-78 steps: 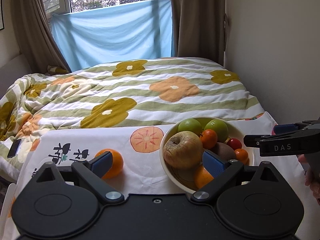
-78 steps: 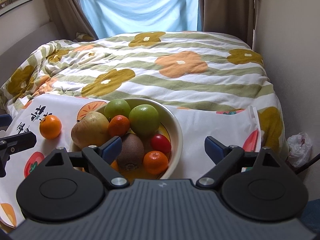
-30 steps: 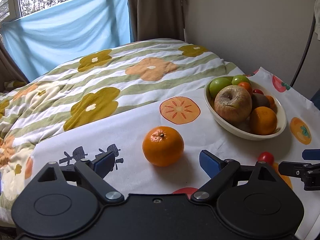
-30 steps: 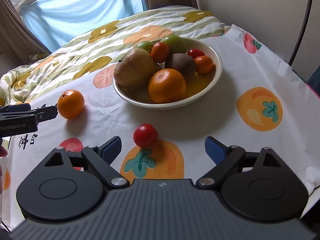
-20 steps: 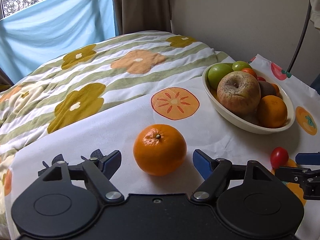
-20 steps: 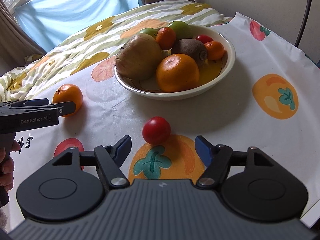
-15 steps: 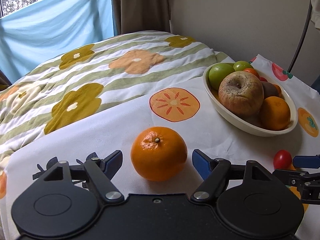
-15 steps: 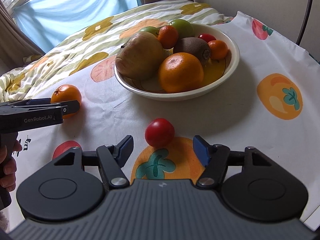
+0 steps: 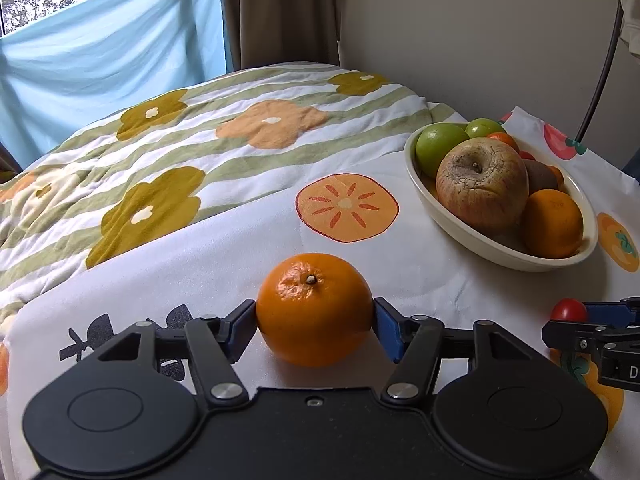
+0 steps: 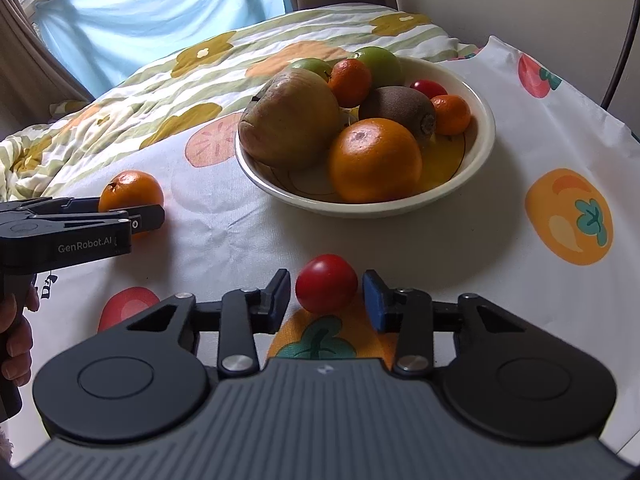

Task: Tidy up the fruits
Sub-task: 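Grasp the large orange with the left tool while the right tool grasps the red tomato, then carry the orange and tomato over the bowl and lower them in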

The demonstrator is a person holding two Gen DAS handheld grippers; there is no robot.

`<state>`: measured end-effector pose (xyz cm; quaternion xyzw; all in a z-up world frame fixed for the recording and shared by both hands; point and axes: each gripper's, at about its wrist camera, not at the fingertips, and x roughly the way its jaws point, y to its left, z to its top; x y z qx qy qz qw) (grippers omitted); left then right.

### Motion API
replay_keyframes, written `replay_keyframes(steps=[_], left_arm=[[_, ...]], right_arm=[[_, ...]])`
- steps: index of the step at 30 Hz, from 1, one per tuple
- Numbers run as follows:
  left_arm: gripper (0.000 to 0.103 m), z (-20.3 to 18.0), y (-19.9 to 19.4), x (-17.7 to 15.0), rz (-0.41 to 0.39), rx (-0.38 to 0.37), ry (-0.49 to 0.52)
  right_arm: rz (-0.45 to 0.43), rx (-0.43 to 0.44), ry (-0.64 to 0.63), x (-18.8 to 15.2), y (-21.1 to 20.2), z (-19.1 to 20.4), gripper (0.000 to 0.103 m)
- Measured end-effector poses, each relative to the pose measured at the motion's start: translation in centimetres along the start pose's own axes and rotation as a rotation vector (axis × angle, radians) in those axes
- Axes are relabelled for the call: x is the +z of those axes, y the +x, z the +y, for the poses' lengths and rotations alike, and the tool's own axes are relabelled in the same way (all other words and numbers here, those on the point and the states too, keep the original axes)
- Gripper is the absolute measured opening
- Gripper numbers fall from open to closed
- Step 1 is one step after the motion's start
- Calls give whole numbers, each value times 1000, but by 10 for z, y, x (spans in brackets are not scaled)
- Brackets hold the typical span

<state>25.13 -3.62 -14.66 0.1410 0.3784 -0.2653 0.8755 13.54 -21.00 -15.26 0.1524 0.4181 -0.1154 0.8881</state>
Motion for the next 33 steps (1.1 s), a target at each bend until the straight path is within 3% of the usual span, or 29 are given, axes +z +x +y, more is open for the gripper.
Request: replay_keyframes(steps=[3, 20, 33], left_arm=[[66, -1, -3, -3, 3, 6, 2], [66, -22, -57, -2, -43, 62, -53], [66, -73, -105, 11, -68, 101, -124]], right_arm=[[-1, 5, -20, 1, -1, 1, 48], [-40, 87, -89, 15, -32, -7, 48], [-76, 133, -144, 37, -78, -53, 48]])
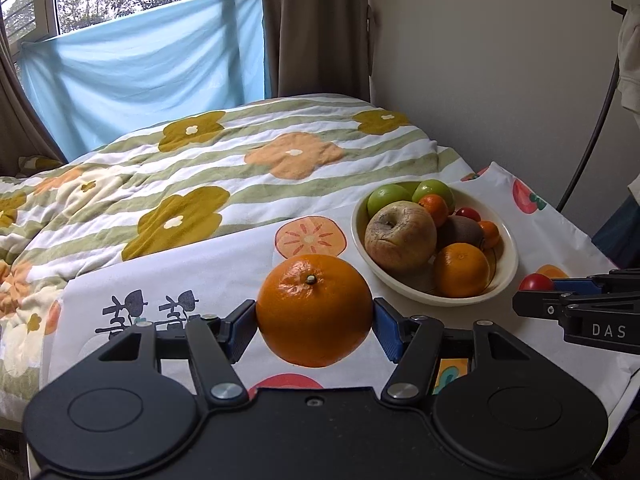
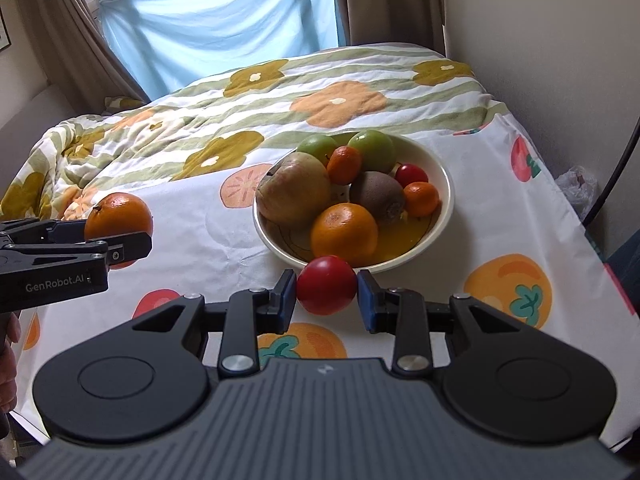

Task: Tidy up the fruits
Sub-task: 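Carry the orange and tomato over the bowl and lower them in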

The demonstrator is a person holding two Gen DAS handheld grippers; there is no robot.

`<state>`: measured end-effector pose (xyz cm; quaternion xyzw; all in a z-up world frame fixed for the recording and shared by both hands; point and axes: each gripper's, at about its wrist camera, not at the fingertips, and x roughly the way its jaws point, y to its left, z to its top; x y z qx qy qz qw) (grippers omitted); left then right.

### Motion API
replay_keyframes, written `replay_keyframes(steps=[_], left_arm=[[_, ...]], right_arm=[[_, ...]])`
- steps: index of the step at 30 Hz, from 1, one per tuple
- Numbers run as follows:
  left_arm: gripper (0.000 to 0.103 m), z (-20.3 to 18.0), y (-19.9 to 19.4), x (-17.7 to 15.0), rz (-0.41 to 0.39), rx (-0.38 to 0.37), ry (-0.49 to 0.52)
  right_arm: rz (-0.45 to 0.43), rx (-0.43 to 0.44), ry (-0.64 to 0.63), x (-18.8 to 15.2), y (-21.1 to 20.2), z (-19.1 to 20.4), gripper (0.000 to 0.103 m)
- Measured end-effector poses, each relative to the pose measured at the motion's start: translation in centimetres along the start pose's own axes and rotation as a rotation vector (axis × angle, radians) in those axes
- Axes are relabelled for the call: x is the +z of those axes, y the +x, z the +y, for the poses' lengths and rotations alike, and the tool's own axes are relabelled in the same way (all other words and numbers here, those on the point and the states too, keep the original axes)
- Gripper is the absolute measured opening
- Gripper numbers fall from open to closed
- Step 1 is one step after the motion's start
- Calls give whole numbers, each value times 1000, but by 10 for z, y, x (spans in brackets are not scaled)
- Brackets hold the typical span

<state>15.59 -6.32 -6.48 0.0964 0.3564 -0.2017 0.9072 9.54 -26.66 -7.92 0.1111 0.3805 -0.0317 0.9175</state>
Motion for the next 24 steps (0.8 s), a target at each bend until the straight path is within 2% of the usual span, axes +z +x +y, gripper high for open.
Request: replay_keyframes(steps=[12, 24], left_arm=[[66, -68, -4, 21, -28, 5, -21], [66, -137, 35, 43, -25, 10, -6]], right_arm=[[-38, 15, -52, 33, -21, -66, 48], [-47, 61, -119, 67, -7, -126, 48]])
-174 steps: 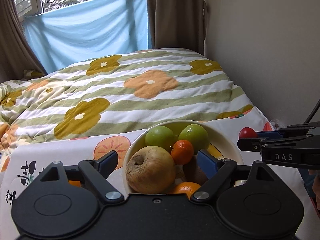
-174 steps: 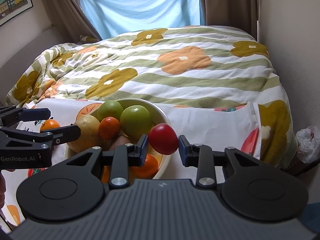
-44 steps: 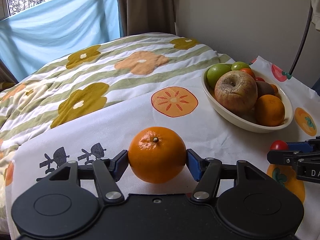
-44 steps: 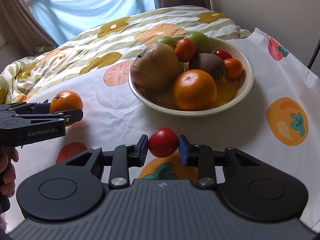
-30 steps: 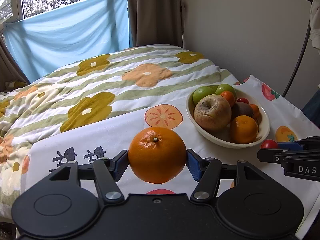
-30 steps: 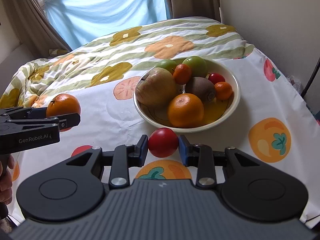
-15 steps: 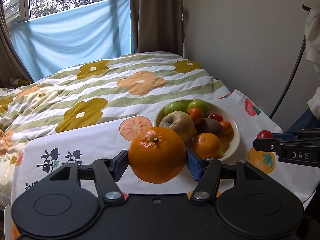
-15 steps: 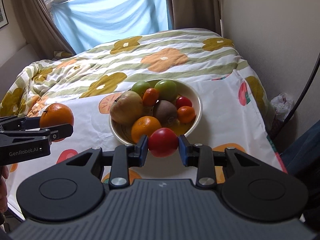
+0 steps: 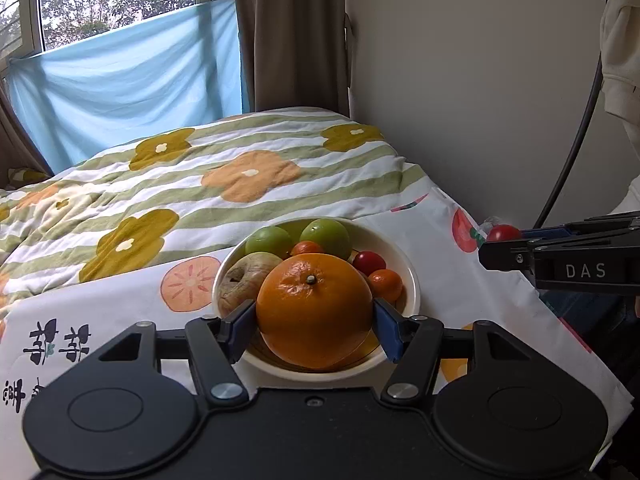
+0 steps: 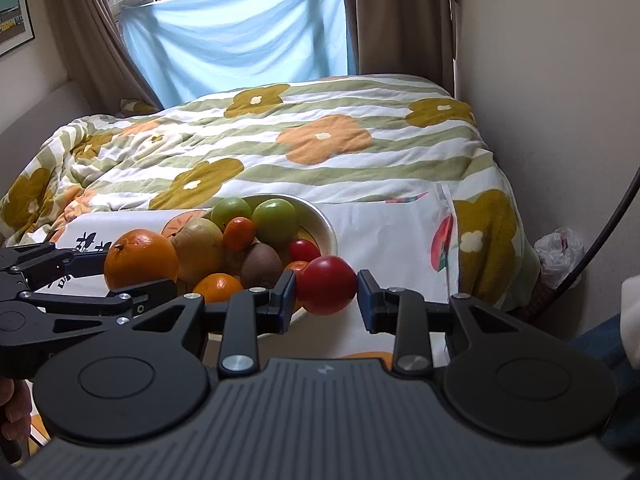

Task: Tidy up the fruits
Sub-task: 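Carry the orange and tomato over the bowl and lower them in, then open both tools to release the orange and tomato into the bowl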

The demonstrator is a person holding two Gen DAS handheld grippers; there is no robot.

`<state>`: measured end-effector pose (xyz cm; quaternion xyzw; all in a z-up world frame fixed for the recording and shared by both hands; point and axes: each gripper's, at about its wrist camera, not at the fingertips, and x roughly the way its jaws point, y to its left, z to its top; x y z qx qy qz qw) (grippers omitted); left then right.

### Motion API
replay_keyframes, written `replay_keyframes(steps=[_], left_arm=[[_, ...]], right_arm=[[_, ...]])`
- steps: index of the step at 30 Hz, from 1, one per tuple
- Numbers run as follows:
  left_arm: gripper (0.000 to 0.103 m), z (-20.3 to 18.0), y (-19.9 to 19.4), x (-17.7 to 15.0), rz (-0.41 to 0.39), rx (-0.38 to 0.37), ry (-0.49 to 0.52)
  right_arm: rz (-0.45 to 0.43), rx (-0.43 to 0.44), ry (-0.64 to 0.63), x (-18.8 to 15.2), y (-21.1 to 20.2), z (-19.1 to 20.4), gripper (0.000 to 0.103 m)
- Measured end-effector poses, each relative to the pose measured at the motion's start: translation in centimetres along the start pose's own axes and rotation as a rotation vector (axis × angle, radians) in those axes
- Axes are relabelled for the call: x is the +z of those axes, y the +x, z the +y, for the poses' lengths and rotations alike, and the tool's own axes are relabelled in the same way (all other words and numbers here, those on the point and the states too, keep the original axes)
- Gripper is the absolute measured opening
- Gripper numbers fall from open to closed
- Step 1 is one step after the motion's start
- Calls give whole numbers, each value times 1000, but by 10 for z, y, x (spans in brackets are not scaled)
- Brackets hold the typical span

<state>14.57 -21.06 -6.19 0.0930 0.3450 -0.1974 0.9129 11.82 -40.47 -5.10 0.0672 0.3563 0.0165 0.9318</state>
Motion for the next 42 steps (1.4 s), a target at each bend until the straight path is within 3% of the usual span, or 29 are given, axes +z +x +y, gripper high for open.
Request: replay_keyframes(steps=[12, 21, 27, 30, 35, 42], left_arm=[[66, -50, 59, -2, 46, 16, 80], [67, -67, 77, -6, 45, 62, 162], [78, -75, 79, -10, 53, 99, 194], [85, -72, 73, -8, 33, 92, 175], [85, -62, 61, -3, 27, 73, 123], [85, -40, 43, 0, 19, 112, 44]], right_arm=[[28, 47, -17, 5, 34, -32, 48], [49, 71, -21, 7, 52, -36, 48], [58, 84, -27, 9, 60, -34, 48], [59, 89, -30, 11, 61, -32, 48], [57, 100, -43, 16, 64, -28, 48], [44, 132, -67, 30, 72, -20, 48]])
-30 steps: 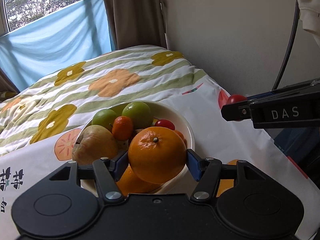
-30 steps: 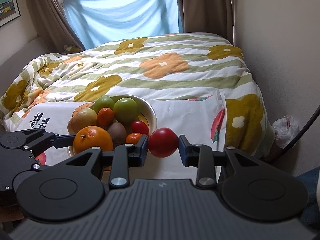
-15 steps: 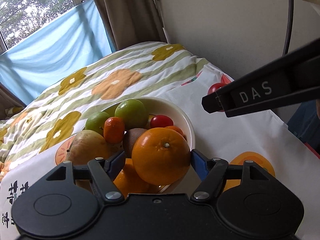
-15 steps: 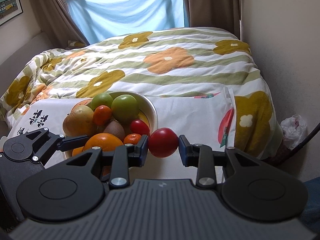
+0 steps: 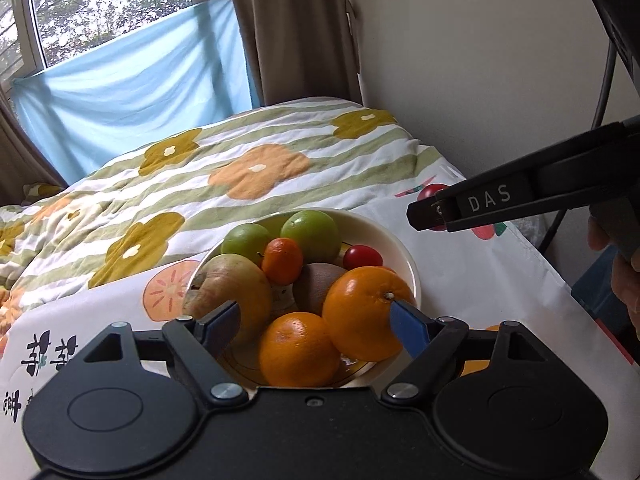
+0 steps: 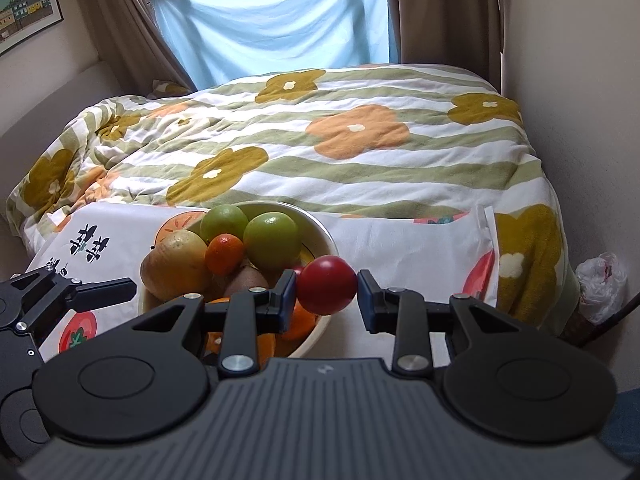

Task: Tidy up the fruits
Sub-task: 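Open both tools to release the orange and tomato into the bowl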

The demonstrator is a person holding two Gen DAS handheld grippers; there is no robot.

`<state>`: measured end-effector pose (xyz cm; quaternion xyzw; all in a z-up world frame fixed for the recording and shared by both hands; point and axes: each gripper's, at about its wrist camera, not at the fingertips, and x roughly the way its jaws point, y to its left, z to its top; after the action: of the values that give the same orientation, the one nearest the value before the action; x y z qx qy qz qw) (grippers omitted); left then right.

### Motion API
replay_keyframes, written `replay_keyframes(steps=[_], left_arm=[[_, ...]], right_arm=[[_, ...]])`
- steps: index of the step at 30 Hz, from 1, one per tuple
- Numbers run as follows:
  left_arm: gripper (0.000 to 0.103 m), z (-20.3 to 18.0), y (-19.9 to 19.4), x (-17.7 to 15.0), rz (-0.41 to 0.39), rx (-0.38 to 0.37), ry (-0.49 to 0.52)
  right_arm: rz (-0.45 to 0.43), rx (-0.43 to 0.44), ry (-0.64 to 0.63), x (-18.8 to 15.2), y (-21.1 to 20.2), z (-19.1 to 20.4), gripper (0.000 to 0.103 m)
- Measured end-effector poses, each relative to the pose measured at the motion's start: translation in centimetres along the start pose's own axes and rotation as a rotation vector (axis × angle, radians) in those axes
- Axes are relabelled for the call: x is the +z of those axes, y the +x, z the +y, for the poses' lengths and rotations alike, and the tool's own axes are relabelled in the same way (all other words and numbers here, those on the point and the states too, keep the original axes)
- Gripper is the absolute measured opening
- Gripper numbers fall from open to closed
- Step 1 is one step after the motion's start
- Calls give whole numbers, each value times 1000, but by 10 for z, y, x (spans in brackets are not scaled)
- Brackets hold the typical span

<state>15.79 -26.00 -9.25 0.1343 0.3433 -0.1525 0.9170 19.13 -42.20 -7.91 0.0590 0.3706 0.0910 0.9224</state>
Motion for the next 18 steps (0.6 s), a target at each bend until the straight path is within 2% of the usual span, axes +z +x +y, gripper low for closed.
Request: replay_keyframes(steps=[10, 18], left_arm=[[90, 52, -18, -5, 9, 89, -150], [90, 69, -13, -10, 17, 114, -188]], right_arm=[[30, 59, -11, 16, 27, 10, 48], [59, 86, -13, 16, 51, 19, 48]])
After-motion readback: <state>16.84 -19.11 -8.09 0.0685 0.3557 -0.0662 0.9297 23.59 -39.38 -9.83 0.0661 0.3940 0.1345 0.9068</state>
